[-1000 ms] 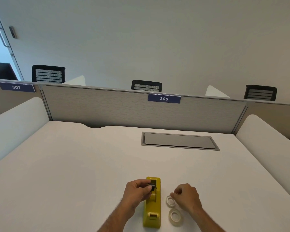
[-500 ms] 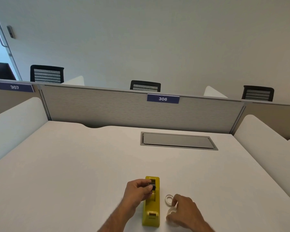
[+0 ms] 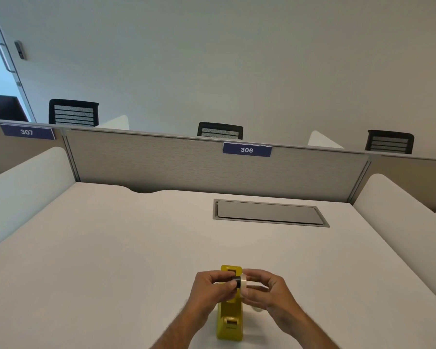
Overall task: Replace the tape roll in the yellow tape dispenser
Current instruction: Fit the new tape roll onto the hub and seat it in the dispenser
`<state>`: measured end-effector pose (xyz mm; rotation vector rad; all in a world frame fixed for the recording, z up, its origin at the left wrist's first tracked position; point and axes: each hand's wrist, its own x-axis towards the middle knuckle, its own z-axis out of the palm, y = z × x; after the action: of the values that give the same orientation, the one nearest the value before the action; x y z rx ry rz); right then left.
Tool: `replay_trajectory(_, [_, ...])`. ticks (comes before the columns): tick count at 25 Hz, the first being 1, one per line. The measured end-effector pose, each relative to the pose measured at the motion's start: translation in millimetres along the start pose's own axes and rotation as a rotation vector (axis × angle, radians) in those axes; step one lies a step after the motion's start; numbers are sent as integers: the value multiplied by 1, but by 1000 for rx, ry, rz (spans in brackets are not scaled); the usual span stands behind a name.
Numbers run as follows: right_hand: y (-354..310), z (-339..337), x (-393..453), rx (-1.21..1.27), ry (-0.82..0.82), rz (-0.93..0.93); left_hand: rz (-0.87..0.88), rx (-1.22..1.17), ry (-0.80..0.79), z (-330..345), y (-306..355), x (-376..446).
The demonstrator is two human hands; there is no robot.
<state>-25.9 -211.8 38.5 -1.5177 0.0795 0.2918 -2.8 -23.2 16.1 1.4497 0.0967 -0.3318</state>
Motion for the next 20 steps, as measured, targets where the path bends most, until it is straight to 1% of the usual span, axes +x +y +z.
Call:
replay_trajectory(3, [2, 0, 4, -39, -14, -17, 29, 3, -18, -1, 3, -2])
replay_trajectory(7, [3, 2, 4, -28, -10, -30, 46, 29, -19, -1, 6, -4])
replay_trajectory(11, [2, 3, 4, -7, -20, -40, 49, 94, -19, -2, 8, -5])
replay_trajectory(15, [2, 7, 6, -44, -14, -25, 64, 195, -88, -6, 9, -2])
replay_trajectory(20, [1, 9, 8, -63, -21, -26, 77, 256, -89, -8, 5, 0])
